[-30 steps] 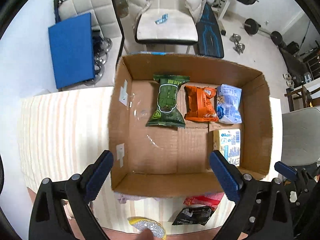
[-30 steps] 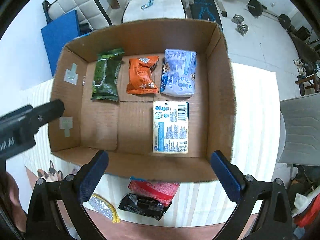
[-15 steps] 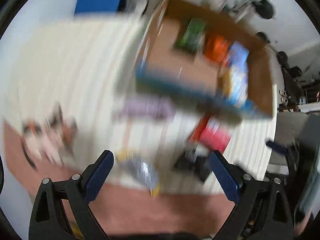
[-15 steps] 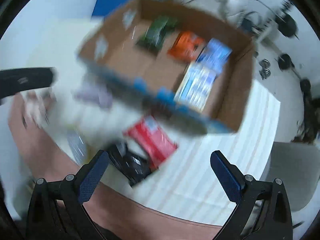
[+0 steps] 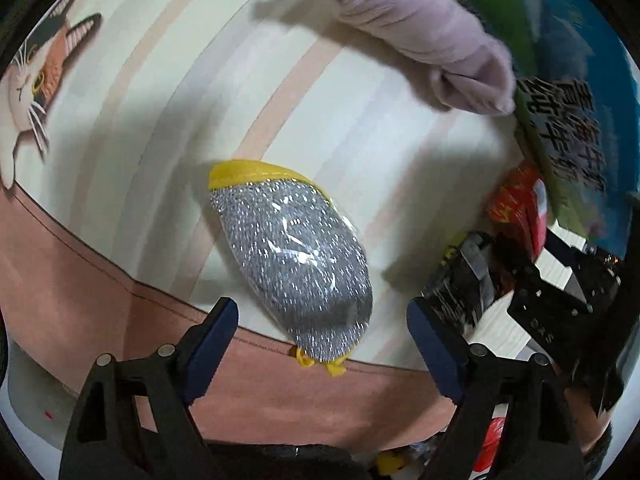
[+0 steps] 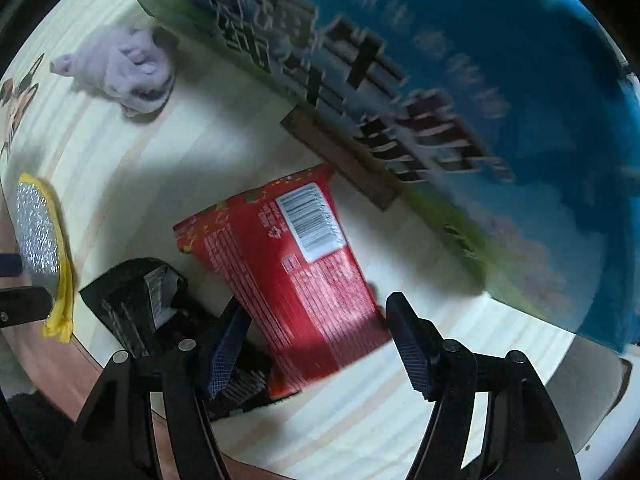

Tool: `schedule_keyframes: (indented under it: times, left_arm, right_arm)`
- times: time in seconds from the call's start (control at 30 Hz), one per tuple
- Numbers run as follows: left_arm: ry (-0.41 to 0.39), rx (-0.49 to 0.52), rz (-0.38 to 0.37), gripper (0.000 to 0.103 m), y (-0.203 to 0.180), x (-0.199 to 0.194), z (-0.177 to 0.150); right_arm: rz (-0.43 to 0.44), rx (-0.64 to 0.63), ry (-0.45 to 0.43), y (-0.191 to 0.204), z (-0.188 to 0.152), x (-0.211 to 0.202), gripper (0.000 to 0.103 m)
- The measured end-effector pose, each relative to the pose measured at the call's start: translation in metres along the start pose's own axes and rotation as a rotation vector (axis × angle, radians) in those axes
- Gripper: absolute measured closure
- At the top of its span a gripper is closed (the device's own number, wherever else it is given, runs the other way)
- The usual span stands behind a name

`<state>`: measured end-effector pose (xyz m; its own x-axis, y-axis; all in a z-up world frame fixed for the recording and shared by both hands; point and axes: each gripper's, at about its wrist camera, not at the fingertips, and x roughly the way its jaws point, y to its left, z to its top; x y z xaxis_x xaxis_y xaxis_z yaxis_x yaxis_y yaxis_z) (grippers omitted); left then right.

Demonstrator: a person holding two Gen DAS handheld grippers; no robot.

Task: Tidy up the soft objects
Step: 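Grasp the silver pouch with the left gripper while the right grasps the red bag, then place both held items into the box and open both grippers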

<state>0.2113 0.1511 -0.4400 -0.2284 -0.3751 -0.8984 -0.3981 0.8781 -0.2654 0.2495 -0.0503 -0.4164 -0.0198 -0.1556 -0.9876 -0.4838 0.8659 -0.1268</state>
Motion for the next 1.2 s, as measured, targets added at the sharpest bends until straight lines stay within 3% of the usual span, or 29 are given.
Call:
schedule_keyframes:
  times: [0.07,0.1,0.17,0.33,0.43,0.67,0.77,0.87,0.97,1.07,1.2]
  left_arm:
    - [0.002,-0.002,0.014,0.024,-0.002,0.004,0.004]
    - [0.004,0.001,0.021,0.037,-0.002,0.005,0.004]
    - [0.006,0.021,0.044,0.05,-0.006,0.009,0.005]
    - [-0.062,0.136,0.166,0.053,-0.033,0.006,0.001]
    - [-0.114,0.258,0.272,0.053,-0.059,0.005,0.005]
    - [-0.121,0.372,0.374,0.053,-0.095,0.02,0.017]
    - [-0.124,0.38,0.39,0.056,-0.1,0.021,0.012]
    - [-0.144,0.376,0.379,0.057,-0.105,0.01,-0.01]
    - [-0.184,0.39,0.313,0.057,-0.107,-0.019,-0.037]
    - [-0.249,0.427,0.236,0.057,-0.128,-0.062,-0.055]
    - [-0.309,0.491,0.14,0.057,-0.158,-0.124,-0.054]
  right_arm:
    - [0.0,0.027,0.003,-0.002,-0.003,-0.002,0.036]
    - [0.004,0.057,0.017,-0.004,-0.007,-0.002,0.038]
    - [0.032,0.124,0.059,-0.01,-0.016,-0.002,0.043]
    - [0.223,0.357,0.185,-0.024,-0.06,0.007,0.048]
    - [0.331,0.45,0.208,-0.029,-0.083,0.011,0.048]
    - [0.326,0.565,0.156,-0.055,-0.092,0.02,0.044]
    - [0.286,0.563,0.128,-0.046,-0.096,0.016,0.049]
    - [0.29,0.604,0.105,-0.044,-0.1,-0.002,0.053]
    - [0.347,0.639,0.053,-0.05,-0.115,-0.027,0.053]
    - [0.41,0.645,-0.027,-0.06,-0.124,-0.073,0.054]
    - [0.479,0.648,-0.157,-0.087,-0.123,-0.138,0.054]
